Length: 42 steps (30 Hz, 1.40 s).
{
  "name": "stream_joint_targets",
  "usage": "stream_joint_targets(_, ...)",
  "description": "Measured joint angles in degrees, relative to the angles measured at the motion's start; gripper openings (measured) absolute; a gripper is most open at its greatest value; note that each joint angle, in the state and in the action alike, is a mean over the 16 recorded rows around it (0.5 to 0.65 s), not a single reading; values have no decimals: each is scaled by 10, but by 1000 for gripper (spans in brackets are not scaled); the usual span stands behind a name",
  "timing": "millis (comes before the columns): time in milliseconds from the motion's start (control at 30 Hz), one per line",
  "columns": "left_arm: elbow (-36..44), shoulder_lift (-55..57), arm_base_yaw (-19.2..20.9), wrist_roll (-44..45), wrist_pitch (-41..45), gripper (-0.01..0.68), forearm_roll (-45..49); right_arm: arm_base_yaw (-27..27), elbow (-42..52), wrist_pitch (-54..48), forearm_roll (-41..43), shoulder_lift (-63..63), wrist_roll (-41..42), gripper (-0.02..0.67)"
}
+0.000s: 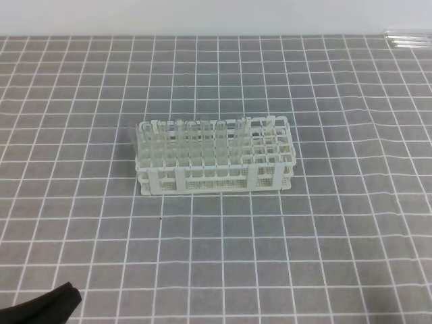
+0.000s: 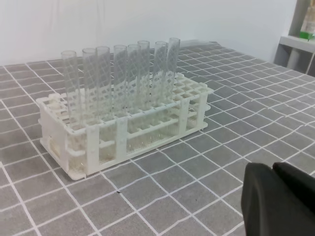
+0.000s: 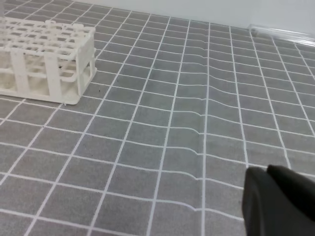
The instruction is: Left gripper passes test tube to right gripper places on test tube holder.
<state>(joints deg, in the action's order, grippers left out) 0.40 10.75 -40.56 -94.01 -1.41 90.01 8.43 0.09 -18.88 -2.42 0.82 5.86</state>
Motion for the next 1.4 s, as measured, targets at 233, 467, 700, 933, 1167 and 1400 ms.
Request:
stream_joint_targets(233,0,0,0,0,-1,0,7,0,0,0,-10,0,9,-13)
stream_joint_targets(467,1,-1,1,2,2,-1,11,0,0,0,-11,0,8,-13)
stream_joint_targets(700,2,-25,35,-4,9,-1,23,0,0,1,-11,0,8,-13)
stream_joint_targets(933,2,-72,139,-21,-12,-1,34,0,0,2,-12,0,8,-13)
stream_joint_targets(1167,1,-105,257,-61,-55,-1,35,0,0,2,-12,0,8,-13)
stream_joint_targets(1400,0,-112,308,-98,-79,-1,29,0,0,2,-12,0,8,-13)
